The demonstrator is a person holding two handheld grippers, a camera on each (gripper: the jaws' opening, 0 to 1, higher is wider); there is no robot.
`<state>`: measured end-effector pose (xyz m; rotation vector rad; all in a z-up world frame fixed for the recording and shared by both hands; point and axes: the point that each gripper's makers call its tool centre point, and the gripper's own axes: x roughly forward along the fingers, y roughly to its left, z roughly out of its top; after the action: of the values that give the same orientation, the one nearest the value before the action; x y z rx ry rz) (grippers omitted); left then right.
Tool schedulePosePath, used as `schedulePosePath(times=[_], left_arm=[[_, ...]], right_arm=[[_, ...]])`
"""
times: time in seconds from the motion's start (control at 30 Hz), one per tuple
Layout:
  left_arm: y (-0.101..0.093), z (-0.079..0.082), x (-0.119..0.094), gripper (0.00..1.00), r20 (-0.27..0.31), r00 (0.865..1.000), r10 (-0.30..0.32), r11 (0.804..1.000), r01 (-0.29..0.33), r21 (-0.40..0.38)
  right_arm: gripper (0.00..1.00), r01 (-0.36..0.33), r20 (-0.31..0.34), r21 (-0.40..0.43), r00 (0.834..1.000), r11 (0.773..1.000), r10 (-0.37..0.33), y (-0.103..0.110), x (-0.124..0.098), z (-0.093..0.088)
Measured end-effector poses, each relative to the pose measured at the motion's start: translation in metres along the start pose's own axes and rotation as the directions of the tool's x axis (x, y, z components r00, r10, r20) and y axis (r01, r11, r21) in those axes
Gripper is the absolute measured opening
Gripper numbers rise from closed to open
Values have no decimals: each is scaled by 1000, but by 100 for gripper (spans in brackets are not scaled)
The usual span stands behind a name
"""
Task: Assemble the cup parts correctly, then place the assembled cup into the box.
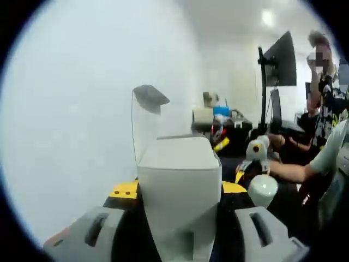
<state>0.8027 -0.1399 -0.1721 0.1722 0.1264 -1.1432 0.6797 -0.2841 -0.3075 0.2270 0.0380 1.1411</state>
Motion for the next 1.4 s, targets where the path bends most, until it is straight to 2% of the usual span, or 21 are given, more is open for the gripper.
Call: schedulePosePath(times=[0.07, 0.2, 0.23, 0.37, 0.4, 0.6, 0.7, 0.9, 1.0, 1.07, 1.2, 1.27, 1.33, 1.4], left_arm=[[-14, 2, -11, 49, 38, 999, 11, 1000, -11, -6], [-30, 1, -28, 49, 72, 997, 14, 1000, -15, 5], [-26, 2, -31, 49, 81, 996, 25, 1000, -26, 8], [-38, 7, -45, 49, 158, 987, 43, 999, -45, 9], [-41, 3, -47, 49, 152, 987, 46, 999, -48, 7], [-71, -7, -66, 49, 271, 959, 86, 996, -83, -22], [-76, -16, -73, 49, 312, 944, 110, 994, -104, -36], [-97, -50, -69, 49, 307, 946, 104, 994, -92, -52], [-100, -56, -72, 49, 339, 934, 109, 993, -85, -85], [-102, -59, -74, 49, 341, 933, 113, 992, -88, -87], [-119, -66, -75, 49, 332, 936, 119, 992, -98, -79], [-126, -69, -76, 49, 340, 932, 121, 992, -102, -74], [-129, -72, -76, 49, 350, 929, 119, 992, -96, -82], [-131, -79, -75, 49, 340, 932, 123, 992, -101, -82]], right_arm=[[42, -1, 2, 3, 1000, 1000, 1, 0, 0, 0], [42, -7, 12, 10, 1000, 1000, 7, 1, 0, 2], [42, -6, 14, 10, 1000, 1000, 6, 1, 0, 2], [42, -6, 15, 11, 1000, 1000, 5, 2, 0, 2], [42, -5, 14, 13, 1000, 1000, 5, 2, 1, 1], [42, 0, -1, 16, 1000, 1000, 0, 0, 3, -3], [42, -2, 2, 11, 1000, 1000, 2, 2, 3, -2], [42, -6, 4, 6, 1000, 1000, 6, 2, 3, 0], [42, -8, 3, 7, 1000, 1000, 8, 2, 3, 0], [42, -11, 1, 7, 1000, 1000, 11, 3, 4, -1], [42, -18, 5, 7, 1000, 1000, 18, 6, 4, 0], [42, -20, 6, 6, 1000, 1000, 20, 7, 4, 0], [42, -20, 8, 7, 1000, 1000, 20, 6, 4, 1], [42, -20, 8, 8, 1000, 1000, 20, 7, 3, 1]])
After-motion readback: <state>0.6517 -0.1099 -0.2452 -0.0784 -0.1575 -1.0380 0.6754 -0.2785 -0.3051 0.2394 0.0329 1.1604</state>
